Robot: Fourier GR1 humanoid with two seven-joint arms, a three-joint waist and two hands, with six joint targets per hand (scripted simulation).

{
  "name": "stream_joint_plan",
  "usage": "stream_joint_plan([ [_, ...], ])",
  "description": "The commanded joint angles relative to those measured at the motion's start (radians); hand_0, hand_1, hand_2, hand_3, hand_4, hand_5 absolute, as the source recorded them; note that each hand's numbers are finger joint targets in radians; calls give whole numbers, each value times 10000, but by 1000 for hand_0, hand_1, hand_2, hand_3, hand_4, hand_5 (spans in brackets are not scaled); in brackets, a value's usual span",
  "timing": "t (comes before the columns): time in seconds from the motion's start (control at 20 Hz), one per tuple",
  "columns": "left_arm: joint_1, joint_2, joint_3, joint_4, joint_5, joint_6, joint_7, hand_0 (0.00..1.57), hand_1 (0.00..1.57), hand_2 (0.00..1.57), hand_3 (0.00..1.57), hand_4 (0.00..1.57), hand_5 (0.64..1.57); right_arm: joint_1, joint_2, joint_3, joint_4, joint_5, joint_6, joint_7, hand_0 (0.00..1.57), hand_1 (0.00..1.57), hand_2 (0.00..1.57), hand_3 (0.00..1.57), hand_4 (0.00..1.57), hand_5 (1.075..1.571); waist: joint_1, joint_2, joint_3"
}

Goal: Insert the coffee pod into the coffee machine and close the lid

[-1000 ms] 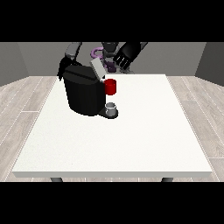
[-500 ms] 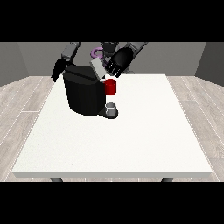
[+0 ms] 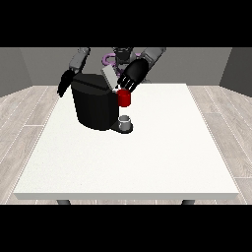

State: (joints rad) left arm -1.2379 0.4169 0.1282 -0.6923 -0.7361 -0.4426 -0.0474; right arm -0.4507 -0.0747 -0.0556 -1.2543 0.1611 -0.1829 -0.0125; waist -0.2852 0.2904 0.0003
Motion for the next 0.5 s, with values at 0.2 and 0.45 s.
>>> stream_joint_plan([
  [0.2, -62, 106, 79, 315, -60, 208, -345, 1193, 1193, 1234, 1191, 434, 1571, -40, 199, 106, -90, 76, -189, -50, 0, 0, 0, 0, 0, 1571, -108, 219, -2],
  [0.45, -104, 659, 235, 677, -67, 12, -684, 1167, 1167, 1238, 1188, 412, 1571, -52, -68, 145, -545, -84, 261, 487, 0, 0, 0, 0, 165, 1571, -469, 137, -5],
])
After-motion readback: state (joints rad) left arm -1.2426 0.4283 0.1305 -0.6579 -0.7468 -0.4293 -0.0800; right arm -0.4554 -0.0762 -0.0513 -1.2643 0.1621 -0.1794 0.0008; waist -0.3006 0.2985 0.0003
